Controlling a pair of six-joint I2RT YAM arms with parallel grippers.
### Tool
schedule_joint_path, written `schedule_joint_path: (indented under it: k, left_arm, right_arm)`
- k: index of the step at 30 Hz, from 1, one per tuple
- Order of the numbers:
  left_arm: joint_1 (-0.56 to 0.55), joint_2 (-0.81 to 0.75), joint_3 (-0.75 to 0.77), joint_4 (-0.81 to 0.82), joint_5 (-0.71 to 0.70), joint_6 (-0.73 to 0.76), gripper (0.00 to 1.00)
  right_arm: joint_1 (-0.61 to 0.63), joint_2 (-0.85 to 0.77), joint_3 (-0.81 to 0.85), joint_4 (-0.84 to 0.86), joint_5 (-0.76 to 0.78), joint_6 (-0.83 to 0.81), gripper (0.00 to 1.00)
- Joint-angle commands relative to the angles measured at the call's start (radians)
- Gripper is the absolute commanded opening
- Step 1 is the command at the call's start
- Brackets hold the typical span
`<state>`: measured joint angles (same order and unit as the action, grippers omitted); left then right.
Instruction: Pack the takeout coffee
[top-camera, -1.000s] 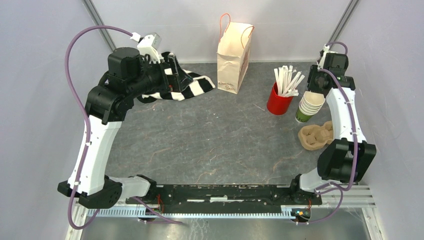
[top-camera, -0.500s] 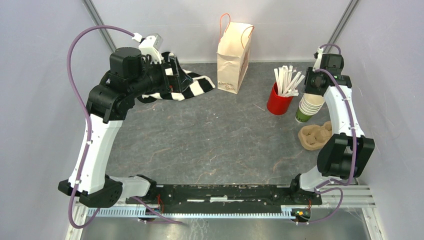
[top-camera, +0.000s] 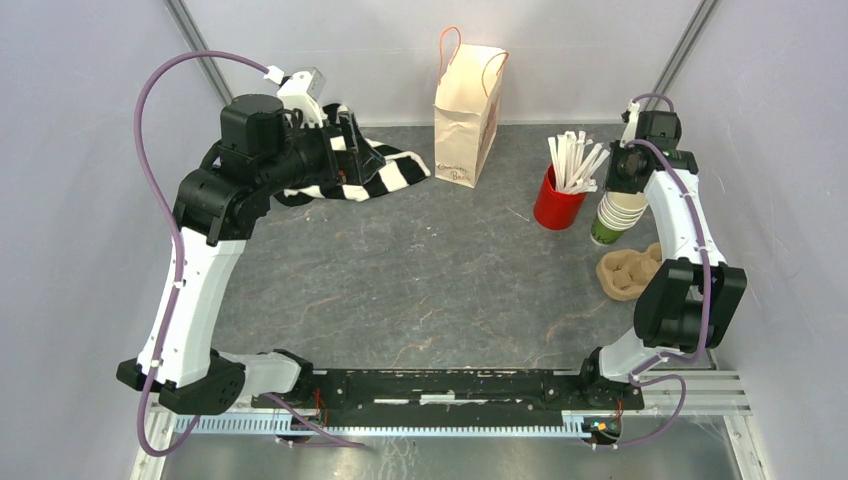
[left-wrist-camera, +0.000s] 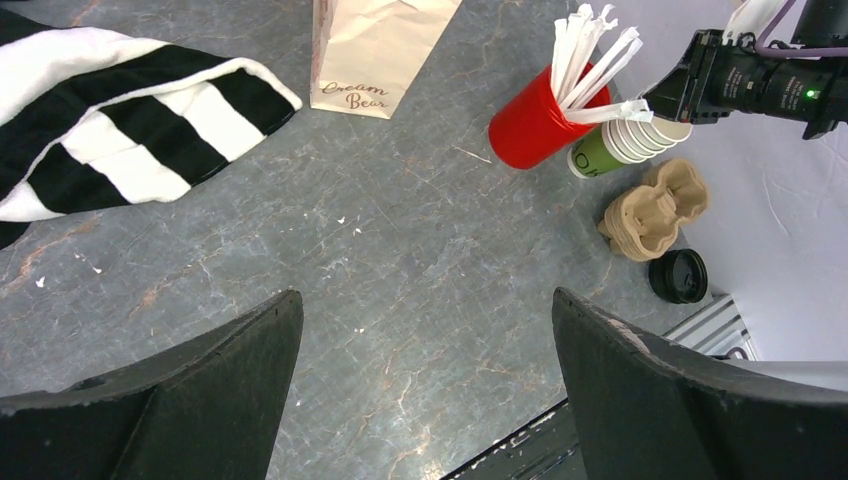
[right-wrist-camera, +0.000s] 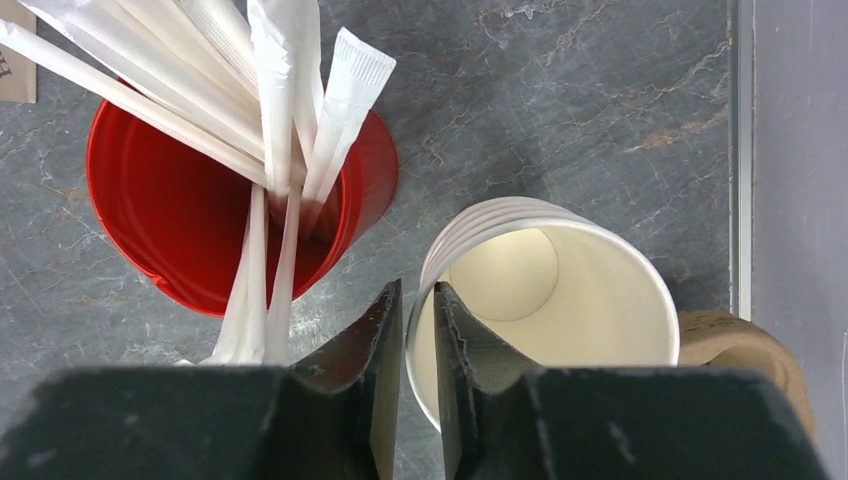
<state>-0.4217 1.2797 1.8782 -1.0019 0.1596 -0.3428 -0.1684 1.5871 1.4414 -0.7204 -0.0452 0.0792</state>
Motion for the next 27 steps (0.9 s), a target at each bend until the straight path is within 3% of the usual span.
schedule_joint_path:
  k: [1, 8, 27]
  left_arm:
    - [0.004, 0.002, 0.029, 0.009, -0.006, 0.056, 1.0]
    - [0.004, 0.001, 0.025, 0.014, 0.002, 0.055, 1.0]
    - [0.001, -0.036, -0.001, 0.017, 0.023, 0.033, 1.0]
  right_arm:
    - [0.005, -0.01, -0.004, 0.018, 0.012, -0.008, 0.21]
    - [0.01, -0.034, 0.007, 0.002, 0.039, -0.004, 0.03]
    - [0.114, -0.084, 0.055, -0.055, 0.29, -0.038, 0.0]
